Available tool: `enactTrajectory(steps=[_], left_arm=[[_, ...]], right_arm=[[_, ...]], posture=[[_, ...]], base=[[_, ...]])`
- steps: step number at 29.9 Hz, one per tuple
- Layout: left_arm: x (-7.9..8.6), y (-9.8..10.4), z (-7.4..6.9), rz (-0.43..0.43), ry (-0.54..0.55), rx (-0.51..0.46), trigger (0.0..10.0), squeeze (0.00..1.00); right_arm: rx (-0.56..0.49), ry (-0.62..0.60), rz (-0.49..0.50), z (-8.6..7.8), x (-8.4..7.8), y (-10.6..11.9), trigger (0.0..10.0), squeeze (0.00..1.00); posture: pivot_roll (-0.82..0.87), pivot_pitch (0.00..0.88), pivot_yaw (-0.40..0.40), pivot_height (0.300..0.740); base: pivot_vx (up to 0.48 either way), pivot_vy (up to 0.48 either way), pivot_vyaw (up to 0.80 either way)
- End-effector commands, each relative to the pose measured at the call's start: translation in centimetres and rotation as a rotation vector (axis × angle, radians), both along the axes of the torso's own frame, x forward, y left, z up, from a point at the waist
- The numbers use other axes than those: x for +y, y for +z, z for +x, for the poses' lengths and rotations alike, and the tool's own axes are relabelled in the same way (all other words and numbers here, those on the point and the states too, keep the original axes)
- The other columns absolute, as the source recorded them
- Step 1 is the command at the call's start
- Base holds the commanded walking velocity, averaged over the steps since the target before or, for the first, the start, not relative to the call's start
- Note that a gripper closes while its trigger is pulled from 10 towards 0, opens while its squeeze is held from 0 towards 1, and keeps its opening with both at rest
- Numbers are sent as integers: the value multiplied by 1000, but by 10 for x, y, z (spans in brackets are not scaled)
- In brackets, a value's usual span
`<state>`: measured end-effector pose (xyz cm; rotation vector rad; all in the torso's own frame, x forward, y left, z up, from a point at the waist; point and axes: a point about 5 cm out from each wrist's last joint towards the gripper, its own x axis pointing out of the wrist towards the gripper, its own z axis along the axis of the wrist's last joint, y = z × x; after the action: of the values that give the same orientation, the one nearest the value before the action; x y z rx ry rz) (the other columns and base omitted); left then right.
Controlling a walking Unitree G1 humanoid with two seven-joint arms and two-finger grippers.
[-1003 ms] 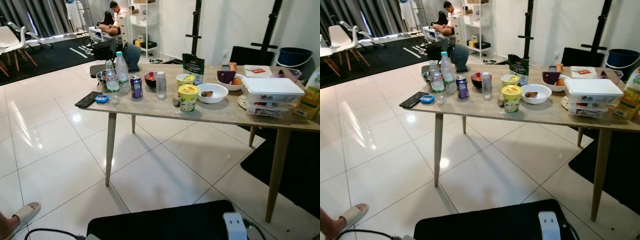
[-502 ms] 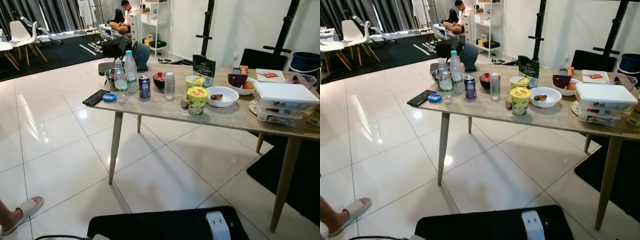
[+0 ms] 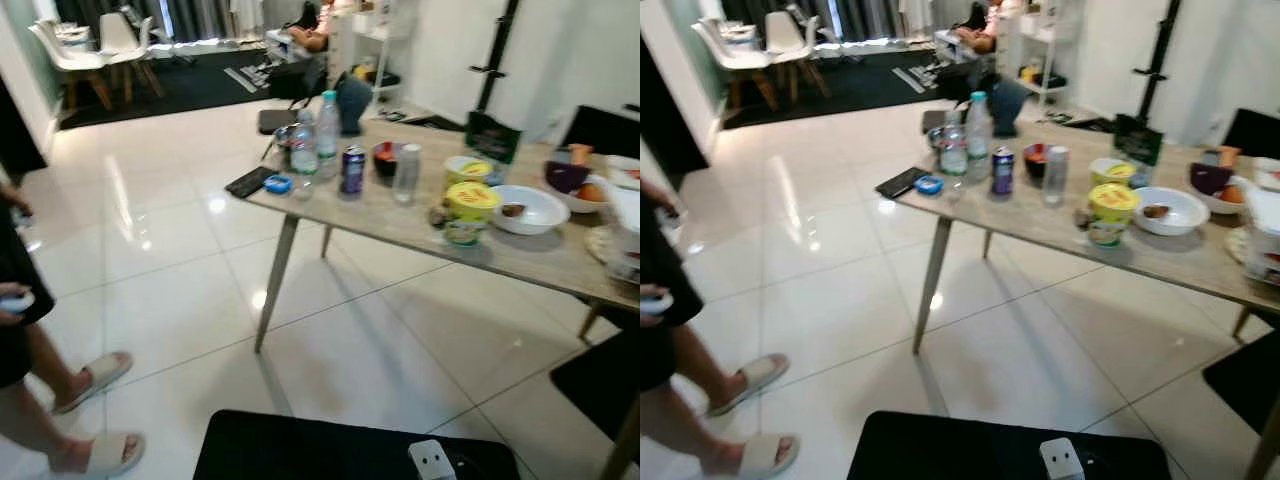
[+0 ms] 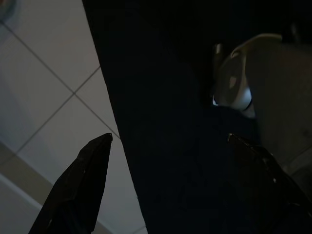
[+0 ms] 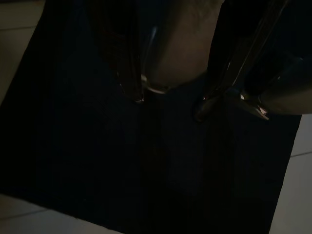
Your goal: Restocking fridge
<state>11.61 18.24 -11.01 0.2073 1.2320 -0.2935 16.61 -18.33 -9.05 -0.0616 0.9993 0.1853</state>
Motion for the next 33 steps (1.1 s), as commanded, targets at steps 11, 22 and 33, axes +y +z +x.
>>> enactTrajectory(steps=[11, 22, 33], left_arm=[[-4, 3, 12, 5, -23, -18, 10000, 0], [-3, 6, 21, -11, 52, -44, 10000, 0], [-3, 5, 18, 2, 23, -38, 10000, 0]], right_arm=[[19, -21, -96, -3, -12, -1, 10000, 0], [67, -74, -100, -12, -20, -4, 10000, 0], [63, -56, -107, -10, -20, -3, 10000, 0]], posture=[[-36, 3, 1, 740], [-61, 0, 8, 740], [-56, 0, 10, 740]], base=[[0, 0, 397], [0, 0, -73], [0, 0, -800]])
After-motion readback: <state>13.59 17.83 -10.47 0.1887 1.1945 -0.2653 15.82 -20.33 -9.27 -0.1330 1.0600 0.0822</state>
